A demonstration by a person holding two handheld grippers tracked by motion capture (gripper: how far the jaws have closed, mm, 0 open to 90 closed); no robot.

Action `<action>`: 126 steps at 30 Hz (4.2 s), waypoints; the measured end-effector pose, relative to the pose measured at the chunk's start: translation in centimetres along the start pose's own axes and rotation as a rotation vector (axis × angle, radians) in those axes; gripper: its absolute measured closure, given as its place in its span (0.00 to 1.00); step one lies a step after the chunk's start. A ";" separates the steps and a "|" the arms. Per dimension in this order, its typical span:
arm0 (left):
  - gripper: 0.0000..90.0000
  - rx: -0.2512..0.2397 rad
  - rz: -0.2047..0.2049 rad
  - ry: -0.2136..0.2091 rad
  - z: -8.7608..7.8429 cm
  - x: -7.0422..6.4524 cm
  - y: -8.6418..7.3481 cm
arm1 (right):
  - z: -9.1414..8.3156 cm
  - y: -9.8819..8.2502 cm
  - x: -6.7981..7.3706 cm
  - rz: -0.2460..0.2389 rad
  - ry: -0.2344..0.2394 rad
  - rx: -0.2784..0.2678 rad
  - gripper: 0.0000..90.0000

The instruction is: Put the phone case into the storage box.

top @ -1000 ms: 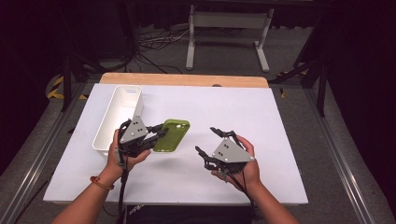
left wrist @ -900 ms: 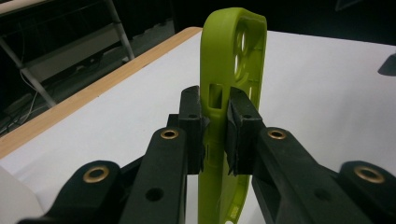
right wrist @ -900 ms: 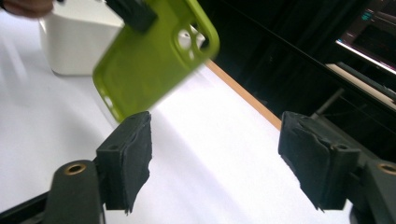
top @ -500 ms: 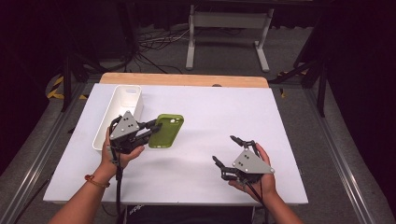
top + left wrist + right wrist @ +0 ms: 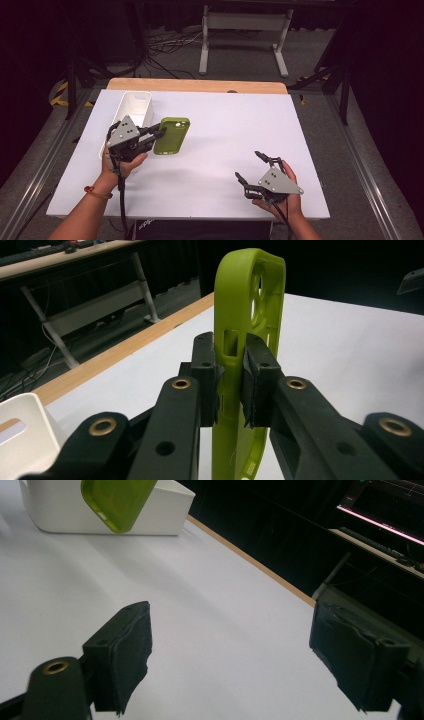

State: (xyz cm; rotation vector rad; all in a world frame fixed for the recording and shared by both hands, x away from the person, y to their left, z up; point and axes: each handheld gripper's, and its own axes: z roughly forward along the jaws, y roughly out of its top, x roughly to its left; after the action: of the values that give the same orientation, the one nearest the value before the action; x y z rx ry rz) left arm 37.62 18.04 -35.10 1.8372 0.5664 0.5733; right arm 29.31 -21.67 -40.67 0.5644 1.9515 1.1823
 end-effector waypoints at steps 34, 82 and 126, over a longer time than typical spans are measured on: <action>0.88 -0.052 -0.024 0.037 -2.7 2.0 0.3 | 0.5 -1.3 0.1 -0.002 -0.031 0.023 0.21; 0.88 -0.165 -0.125 0.130 -7.1 9.7 -1.9 | 0.7 -1.2 0.0 0.024 -0.044 0.013 0.22; 0.87 -0.016 -0.148 0.142 5.2 21.1 -7.3 | 2.9 -1.5 0.5 0.054 0.091 0.167 0.21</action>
State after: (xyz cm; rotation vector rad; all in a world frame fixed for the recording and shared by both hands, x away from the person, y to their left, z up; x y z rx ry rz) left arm 56.34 29.83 -41.13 1.7318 0.7839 0.6100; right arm 31.31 -20.44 -42.99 0.6635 2.1387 1.1014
